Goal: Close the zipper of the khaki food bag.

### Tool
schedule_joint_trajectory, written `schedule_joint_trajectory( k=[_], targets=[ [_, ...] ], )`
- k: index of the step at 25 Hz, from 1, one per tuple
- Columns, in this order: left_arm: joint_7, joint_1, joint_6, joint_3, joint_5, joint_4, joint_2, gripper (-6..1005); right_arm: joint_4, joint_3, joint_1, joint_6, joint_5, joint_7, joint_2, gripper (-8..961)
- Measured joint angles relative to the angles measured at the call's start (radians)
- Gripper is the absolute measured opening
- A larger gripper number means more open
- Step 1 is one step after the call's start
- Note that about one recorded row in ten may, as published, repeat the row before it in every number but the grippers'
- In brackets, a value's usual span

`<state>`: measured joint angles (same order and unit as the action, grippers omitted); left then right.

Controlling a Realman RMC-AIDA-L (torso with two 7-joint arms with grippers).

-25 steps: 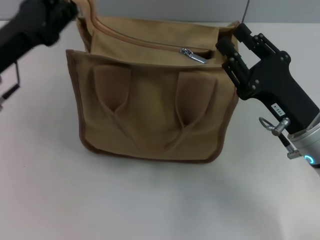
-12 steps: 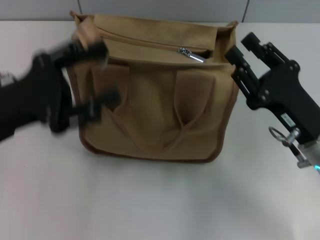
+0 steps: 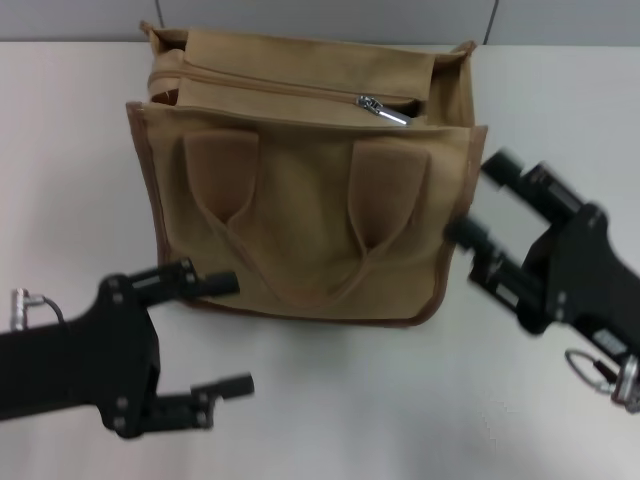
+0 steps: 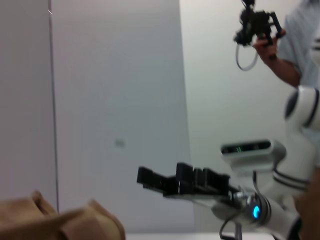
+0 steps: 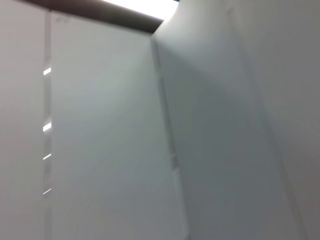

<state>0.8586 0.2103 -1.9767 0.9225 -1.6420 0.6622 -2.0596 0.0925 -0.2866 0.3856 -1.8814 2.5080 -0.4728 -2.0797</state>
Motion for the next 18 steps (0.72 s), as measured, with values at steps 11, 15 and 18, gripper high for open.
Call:
schedule_joint_trajectory(
  k=[11,15,18],
  targets=[
    [-0.029,0.013,0.068,-0.005,-0.099,-0.069,0.001,782,-0.047,0.19,0.008,0.076,0.0,0.008,-0.004,675],
    [-0.029,0.011,0.081,-0.005,-0.156,-0.069,-0.001,782,-0.047,0.218,-0.001,0.113,0.0,0.008,-0.005,678],
    [-0.029,0.001,0.083,-0.006,-0.163,-0.069,-0.002,782,-0.047,0.234,-0.003,0.117,0.0,0.008,-0.005,681]
  ],
)
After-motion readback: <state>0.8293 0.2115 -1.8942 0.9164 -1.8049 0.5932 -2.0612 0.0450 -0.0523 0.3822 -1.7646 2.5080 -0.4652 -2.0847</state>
